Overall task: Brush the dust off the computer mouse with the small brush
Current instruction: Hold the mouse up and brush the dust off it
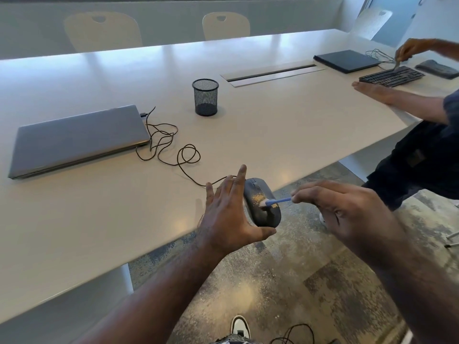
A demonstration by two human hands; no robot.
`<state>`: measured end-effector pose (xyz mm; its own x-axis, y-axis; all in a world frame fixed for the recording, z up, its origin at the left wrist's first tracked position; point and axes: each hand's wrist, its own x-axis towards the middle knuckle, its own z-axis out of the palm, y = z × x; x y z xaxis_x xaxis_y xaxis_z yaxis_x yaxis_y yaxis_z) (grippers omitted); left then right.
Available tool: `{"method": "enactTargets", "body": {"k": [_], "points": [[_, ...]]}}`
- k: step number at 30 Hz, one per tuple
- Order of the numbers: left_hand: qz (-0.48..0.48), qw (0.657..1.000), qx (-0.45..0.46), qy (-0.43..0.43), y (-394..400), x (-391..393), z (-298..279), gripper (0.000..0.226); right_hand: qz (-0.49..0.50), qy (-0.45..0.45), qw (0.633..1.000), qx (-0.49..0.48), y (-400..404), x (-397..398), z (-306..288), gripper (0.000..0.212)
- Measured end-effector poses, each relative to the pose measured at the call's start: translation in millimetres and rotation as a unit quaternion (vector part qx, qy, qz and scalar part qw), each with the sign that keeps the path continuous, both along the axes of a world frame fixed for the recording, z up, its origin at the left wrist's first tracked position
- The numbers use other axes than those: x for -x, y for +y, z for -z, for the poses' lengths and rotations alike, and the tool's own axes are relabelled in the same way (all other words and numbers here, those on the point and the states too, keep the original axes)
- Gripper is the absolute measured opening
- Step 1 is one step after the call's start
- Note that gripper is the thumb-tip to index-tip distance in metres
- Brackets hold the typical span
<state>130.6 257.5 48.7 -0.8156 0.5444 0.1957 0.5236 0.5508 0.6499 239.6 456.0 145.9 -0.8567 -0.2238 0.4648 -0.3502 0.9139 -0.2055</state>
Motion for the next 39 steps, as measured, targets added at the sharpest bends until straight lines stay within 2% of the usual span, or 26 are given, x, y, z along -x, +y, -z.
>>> {"method": "enactTargets", "body": {"k": [5, 11, 17, 22, 29, 34, 39], "points": [[-0.006, 1.000, 0.002, 0.000, -1.0, -0.8, 0.5, 0.141, 0.013, 0.031, 0.999, 0.016, 8.5, -1.2, -4.8, 0.025], [-0.002, 1.000, -0.002, 0.003, -1.0, -0.2, 0.6, 0.140, 0.000, -0.009, 1.000, 0.017, 3.6, -0.9, -1.1, 0.025], [-0.004, 1.000, -0.004, -0.003, -0.5, -0.1, 2.5, 0.139, 0.037, 0.032, 0.998, 0.048, 9.8, -0.4, -2.3, 0.025], [-0.003, 1.000, -0.010, 0.002, 1.0, 0.4, 2.8, 0.140, 0.036, -0.006, 0.998, 0.045, 3.6, 0.2, 1.4, 0.026], [-0.001, 1.000, -0.009, -0.001, 1.0, 0.1, 3.5, 0.140, 0.048, 0.034, 0.996, 0.059, 5.6, 1.9, -0.6, 0.027], [0.000, 1.000, -0.010, 0.000, 0.2, 0.8, 2.3, 0.139, 0.050, 0.003, 0.998, 0.048, -0.3, 2.4, 1.8, 0.031], [0.001, 1.000, -0.005, -0.001, -0.5, 0.6, 3.0, 0.139, 0.053, 0.036, 0.997, 0.045, 4.6, 5.5, -1.2, 0.028]]}}
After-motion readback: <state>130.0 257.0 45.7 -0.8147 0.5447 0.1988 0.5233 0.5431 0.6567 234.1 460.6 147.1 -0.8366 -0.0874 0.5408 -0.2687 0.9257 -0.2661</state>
